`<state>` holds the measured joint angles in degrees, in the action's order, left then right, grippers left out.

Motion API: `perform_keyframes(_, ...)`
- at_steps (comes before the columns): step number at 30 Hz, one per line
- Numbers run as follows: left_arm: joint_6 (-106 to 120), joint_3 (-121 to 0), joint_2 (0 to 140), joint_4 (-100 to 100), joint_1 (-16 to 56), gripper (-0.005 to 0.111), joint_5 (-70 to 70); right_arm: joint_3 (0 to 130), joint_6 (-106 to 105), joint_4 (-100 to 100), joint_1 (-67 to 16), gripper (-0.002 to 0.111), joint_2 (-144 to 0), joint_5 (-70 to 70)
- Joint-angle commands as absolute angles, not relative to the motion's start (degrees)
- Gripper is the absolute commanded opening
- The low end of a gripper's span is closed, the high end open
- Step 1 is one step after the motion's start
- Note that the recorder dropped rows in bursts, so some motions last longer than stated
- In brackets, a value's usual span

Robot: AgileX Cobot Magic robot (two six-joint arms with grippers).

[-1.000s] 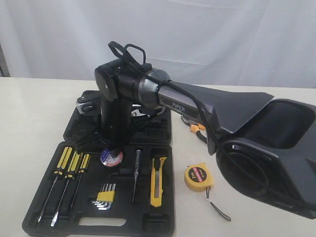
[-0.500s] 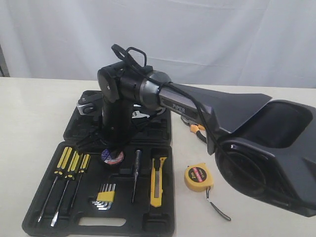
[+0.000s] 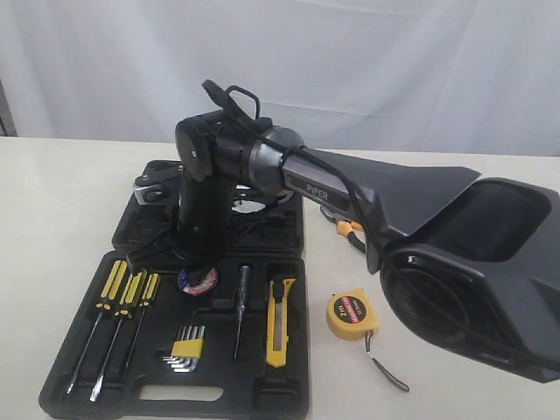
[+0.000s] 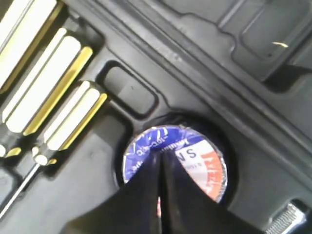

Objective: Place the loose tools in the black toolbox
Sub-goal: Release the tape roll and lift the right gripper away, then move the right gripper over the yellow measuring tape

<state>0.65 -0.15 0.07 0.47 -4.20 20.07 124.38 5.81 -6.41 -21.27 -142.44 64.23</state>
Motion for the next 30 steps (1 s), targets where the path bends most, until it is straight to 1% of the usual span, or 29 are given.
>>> perform_keyframes(1, 0.4, 0.0, 0.0, 0.0, -3.9, 0.000, 19.6, 124.9, 5.2, -7.0, -21.4, -0.001, -143.4, 65.1)
perform_keyframes(8, 0.4, 0.0, 0.0, 0.0, -3.9, 0.000, 19.6, 128.8, 2.6, -6.7, -21.3, -0.001, -136.1, 70.0)
perform_keyframes(16, 0.4, 0.0, 0.0, 0.0, -3.9, 0.000, 19.6, 126.1, 0.8, -4.9, -20.1, -0.001, -125.9, 70.0)
perform_keyframes(19, 0.4, 0.0, 0.0, 0.0, -3.9, 0.000, 19.6, 122.2, 0.5, -4.8, -19.4, -0.001, -120.5, 70.0)
perform_keyframes(24, 0.4, 0.0, 0.0, 0.0, -3.9, 0.000, 19.6, 110.8, 0.0, -2.3, -17.4, -0.001, -108.5, 70.0)
perform_keyframes(30, 0.4, 0.0, 0.0, 0.0, -3.9, 0.000, 19.6, 94.6, 0.0, -1.7, -11.3, -0.001, -94.4, 70.0)
